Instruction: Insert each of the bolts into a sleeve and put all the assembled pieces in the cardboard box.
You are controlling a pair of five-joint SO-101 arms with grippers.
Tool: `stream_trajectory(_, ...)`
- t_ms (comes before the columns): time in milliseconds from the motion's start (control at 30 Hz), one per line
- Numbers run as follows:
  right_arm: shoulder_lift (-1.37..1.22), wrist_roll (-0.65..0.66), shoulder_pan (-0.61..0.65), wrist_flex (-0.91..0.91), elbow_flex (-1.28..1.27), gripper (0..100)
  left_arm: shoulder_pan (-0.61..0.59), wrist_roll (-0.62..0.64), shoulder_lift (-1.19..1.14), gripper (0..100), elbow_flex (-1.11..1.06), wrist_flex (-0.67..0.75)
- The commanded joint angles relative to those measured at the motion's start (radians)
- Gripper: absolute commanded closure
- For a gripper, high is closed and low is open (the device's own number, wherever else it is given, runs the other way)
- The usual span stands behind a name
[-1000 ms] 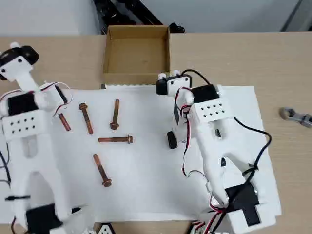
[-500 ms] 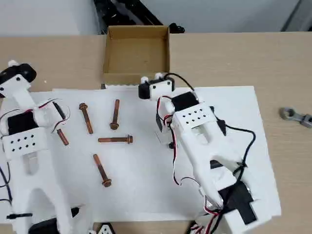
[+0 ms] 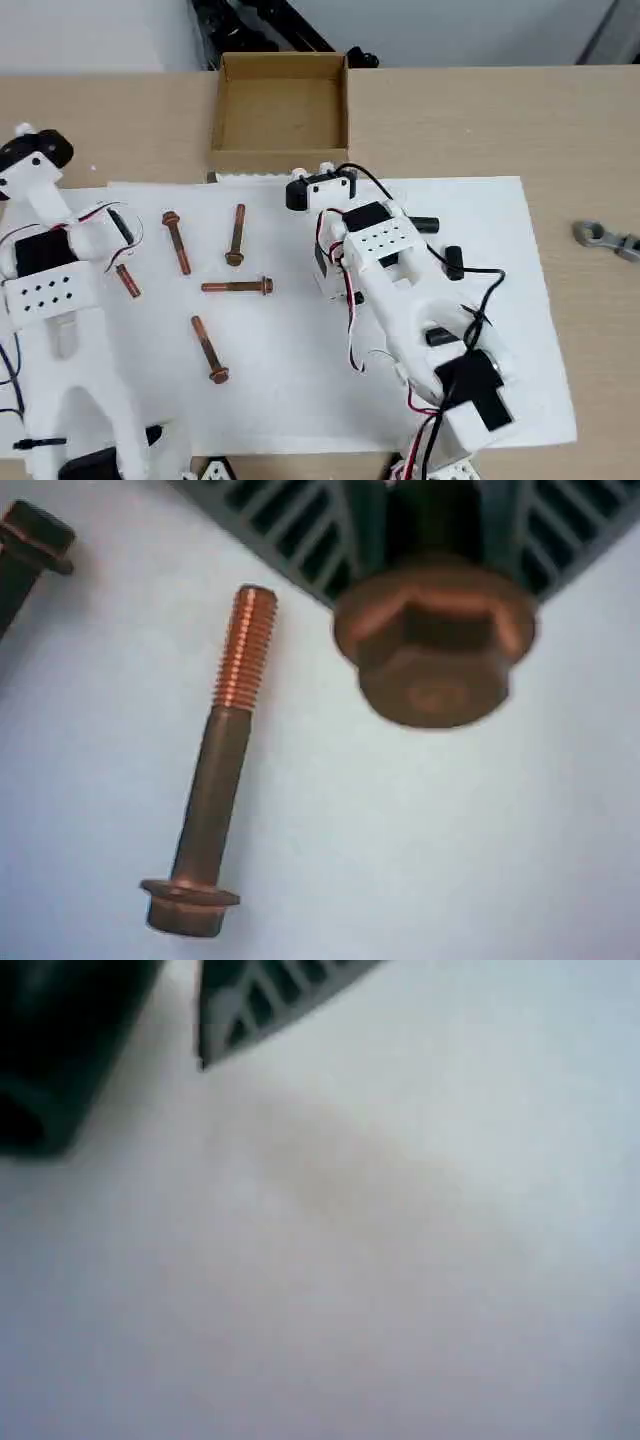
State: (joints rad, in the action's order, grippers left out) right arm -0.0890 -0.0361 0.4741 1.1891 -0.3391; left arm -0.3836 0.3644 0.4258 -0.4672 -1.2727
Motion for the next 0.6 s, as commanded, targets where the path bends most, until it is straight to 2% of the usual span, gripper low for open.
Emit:
stream_trajectory(0,-0.018,-0.011,0.001,-0.042,0.006,78.6,-0.003,-0.006,0.043,99,0.007,0.025)
stream_trajectory(400,-0.124,-0.028,-0.004,-0.082,0.005,79.1,0.000,-0.009,0.041,99,0.005,0.025)
stream_trajectory(467,-0.124,-0.025,-0.004,-0.079,0.005,83.8,-0.002,-0.009,0.041,99,0.005,0.025)
stream_trajectory(533,-0.120,-0.025,-0.004,-0.077,0.005,94.3,0.000,-0.009,0.041,99,0.005,0.025)
stream_trajectory(567,-0.119,-0.025,-0.004,-0.077,0.005,96.1,0.000,-0.009,0.041,99,0.005,0.025)
